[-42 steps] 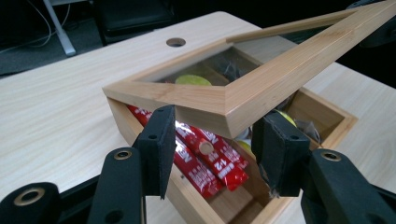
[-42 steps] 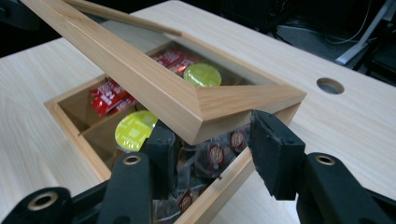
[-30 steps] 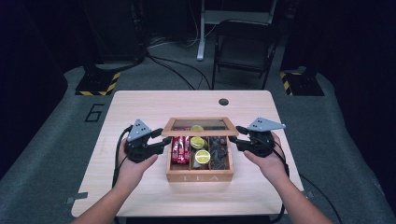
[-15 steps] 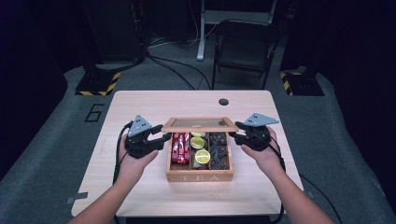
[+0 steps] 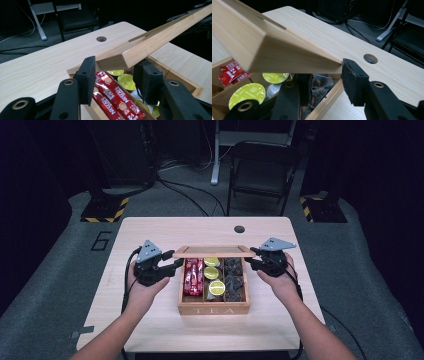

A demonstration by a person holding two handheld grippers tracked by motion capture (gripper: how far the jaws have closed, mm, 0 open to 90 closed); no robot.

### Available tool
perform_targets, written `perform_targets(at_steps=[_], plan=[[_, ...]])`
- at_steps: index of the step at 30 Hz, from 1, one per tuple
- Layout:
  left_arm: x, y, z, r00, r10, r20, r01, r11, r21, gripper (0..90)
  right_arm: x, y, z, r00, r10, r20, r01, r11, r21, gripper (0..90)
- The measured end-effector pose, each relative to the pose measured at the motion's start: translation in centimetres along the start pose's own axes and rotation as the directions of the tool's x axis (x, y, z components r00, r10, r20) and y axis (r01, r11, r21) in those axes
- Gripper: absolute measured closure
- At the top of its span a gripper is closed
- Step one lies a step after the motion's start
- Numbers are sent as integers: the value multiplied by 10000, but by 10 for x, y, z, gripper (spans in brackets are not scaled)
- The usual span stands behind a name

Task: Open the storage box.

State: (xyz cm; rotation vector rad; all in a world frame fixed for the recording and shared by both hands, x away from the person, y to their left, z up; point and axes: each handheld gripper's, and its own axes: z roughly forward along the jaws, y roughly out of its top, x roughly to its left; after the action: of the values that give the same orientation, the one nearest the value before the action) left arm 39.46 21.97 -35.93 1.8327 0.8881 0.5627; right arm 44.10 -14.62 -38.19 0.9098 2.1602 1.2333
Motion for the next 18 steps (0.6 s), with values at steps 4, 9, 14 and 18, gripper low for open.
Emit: perform_targets(at_steps=[4,9,14,18], plan=[[3,-1,4,9999,12,-134,-10,9999,121,503,-1,2,1,10000,-8,24,8,10000,-15,609],[11,-3,16,9994,-105,-324,116,9994,337,482,-2,6,2,9999,79,70,-79,10000,-42,610],[23,-3,28,9994,-97,-323,110,9991,399,489,-4,10,4,9998,125,150,-124,9999,-68,609],[26,-4,35,9991,-115,-408,129,9994,335,501,-6,12,5,9998,81,154,-80,9999,-100,608]])
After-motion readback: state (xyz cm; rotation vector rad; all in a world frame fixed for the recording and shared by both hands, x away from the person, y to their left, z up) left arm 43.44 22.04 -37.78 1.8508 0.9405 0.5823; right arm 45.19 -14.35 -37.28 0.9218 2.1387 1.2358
